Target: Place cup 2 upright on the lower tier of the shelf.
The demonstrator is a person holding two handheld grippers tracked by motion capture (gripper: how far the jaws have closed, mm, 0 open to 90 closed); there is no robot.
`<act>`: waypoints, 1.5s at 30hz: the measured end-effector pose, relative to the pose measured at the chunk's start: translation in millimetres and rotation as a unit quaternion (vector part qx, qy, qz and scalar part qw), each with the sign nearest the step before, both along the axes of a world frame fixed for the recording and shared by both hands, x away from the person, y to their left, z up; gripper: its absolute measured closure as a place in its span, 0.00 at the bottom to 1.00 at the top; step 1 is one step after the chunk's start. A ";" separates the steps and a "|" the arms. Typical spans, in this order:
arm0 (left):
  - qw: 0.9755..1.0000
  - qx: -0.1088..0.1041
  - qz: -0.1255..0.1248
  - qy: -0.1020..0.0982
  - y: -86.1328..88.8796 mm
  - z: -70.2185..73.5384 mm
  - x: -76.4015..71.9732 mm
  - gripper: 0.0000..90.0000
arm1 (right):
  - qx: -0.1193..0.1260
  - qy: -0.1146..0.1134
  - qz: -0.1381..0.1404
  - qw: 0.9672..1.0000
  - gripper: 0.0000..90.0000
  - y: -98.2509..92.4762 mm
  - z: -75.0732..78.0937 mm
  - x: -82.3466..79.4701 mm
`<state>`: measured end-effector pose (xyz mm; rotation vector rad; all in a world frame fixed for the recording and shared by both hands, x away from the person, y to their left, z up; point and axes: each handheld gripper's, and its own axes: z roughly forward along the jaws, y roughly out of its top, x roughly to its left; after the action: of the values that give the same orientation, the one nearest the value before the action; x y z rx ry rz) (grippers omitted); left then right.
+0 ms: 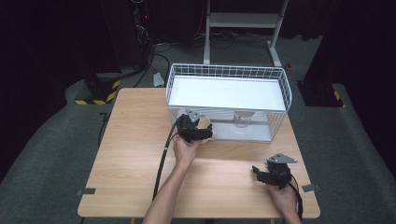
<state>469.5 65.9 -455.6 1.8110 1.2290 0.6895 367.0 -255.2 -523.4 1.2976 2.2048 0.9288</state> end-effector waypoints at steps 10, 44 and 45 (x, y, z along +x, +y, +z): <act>1.000 -0.005 0.009 0.008 0.2 0.2 2.8 0.09 | 0.001 0.002 -0.001 1.000 0.32 0.3 0.1 -0.4; 1.000 -0.005 -0.008 -0.005 19.2 13.2 -27.9 0.10 | 0.001 0.002 -0.002 1.000 0.32 0.3 0.1 -0.4; 1.000 -0.003 -0.008 -0.004 20.9 12.8 -30.6 0.10 | 0.001 0.001 -0.002 1.000 0.32 0.3 0.1 -0.4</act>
<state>438.8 86.8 -442.7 1.8108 1.2090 0.6829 366.7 -254.9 -523.3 1.3032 2.2042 0.9277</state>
